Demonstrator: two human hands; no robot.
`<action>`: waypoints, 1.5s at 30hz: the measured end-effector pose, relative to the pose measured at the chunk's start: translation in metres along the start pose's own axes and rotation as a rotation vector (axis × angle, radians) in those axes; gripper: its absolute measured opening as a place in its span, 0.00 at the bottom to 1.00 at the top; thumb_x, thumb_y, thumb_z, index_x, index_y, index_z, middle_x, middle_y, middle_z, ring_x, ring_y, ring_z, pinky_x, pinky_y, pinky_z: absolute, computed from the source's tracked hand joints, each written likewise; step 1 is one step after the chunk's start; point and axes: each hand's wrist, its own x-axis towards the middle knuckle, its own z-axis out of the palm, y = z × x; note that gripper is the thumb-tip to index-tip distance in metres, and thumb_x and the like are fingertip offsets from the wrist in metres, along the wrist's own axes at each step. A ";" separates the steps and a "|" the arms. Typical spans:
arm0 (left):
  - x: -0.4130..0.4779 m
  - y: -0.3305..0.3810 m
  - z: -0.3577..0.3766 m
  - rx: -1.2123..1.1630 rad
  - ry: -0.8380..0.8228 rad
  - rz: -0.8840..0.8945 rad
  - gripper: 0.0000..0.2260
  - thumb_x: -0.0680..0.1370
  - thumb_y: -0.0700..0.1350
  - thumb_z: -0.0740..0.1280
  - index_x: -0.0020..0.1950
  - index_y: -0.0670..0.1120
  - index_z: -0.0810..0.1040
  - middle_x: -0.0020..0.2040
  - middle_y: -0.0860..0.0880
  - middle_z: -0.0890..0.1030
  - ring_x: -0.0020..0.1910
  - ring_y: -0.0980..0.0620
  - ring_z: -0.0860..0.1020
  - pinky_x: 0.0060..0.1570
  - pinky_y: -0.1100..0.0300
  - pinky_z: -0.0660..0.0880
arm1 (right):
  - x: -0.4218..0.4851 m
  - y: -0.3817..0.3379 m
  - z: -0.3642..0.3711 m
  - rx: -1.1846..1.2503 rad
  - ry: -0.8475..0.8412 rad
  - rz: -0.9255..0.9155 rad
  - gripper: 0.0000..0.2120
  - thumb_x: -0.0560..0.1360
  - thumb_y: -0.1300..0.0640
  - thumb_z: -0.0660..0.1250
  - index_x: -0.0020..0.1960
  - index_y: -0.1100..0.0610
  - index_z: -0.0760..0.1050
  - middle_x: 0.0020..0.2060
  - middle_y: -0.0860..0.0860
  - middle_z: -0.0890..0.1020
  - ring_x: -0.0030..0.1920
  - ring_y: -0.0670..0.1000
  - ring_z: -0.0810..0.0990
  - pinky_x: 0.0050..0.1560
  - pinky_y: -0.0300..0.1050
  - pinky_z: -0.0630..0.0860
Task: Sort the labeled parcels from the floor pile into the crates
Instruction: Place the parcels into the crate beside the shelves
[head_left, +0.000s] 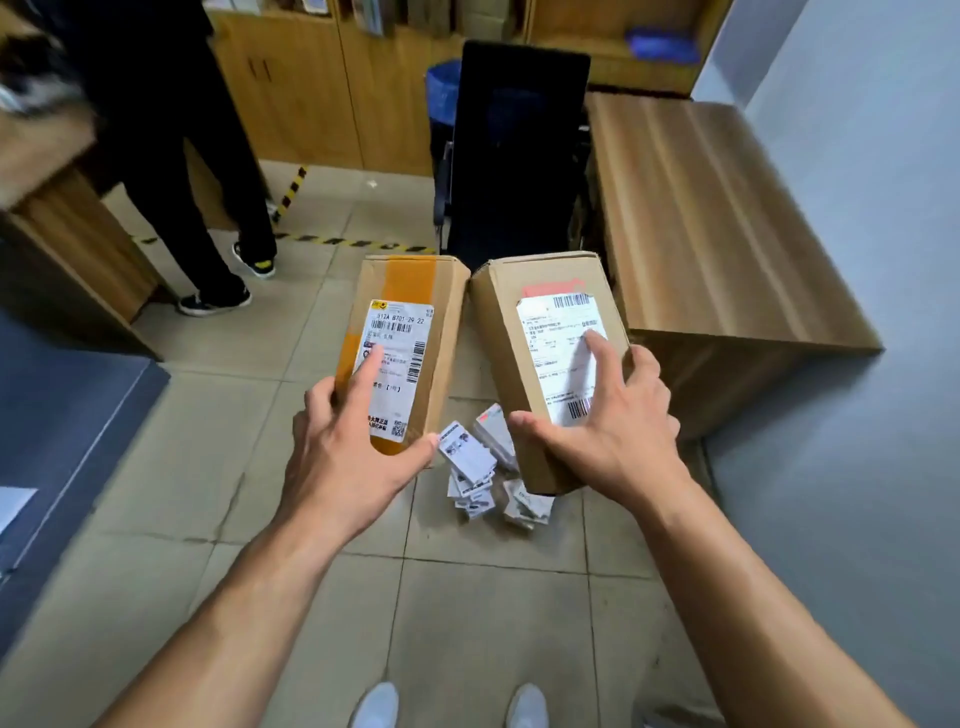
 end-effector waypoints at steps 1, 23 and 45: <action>-0.001 0.013 -0.005 -0.020 -0.011 0.046 0.45 0.67 0.67 0.73 0.77 0.72 0.49 0.74 0.53 0.59 0.72 0.46 0.63 0.64 0.48 0.72 | -0.010 0.002 -0.015 0.018 0.024 0.026 0.55 0.60 0.19 0.68 0.77 0.37 0.47 0.79 0.55 0.51 0.77 0.63 0.55 0.71 0.69 0.61; -0.172 0.117 -0.064 -0.097 -0.553 1.046 0.45 0.66 0.65 0.75 0.75 0.77 0.51 0.76 0.49 0.57 0.74 0.44 0.59 0.69 0.41 0.68 | -0.417 -0.028 -0.084 -0.099 0.750 0.924 0.58 0.57 0.17 0.65 0.77 0.34 0.41 0.78 0.53 0.47 0.77 0.61 0.55 0.76 0.64 0.60; -0.752 0.067 -0.070 -0.092 -0.967 1.747 0.46 0.66 0.68 0.75 0.76 0.74 0.49 0.77 0.48 0.54 0.72 0.40 0.57 0.72 0.42 0.64 | -1.011 -0.054 -0.008 -0.139 1.154 1.733 0.58 0.57 0.18 0.67 0.78 0.34 0.44 0.79 0.55 0.45 0.78 0.62 0.52 0.76 0.64 0.57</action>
